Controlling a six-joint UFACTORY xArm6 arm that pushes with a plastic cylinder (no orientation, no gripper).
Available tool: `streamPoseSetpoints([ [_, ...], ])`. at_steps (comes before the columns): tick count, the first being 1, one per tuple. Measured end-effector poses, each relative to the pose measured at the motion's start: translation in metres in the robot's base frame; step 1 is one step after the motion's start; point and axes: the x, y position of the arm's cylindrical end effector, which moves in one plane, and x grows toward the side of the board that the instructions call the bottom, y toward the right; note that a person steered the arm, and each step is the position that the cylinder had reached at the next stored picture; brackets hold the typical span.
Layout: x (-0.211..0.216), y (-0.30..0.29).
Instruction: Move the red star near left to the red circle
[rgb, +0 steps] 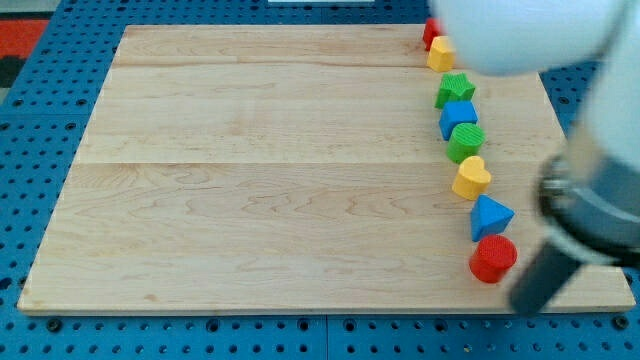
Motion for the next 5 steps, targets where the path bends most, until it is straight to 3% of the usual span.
streamPoseSetpoints([
  [1, -0.002, 0.040],
  [4, -0.033, -0.011],
  [5, -0.045, 0.026],
])
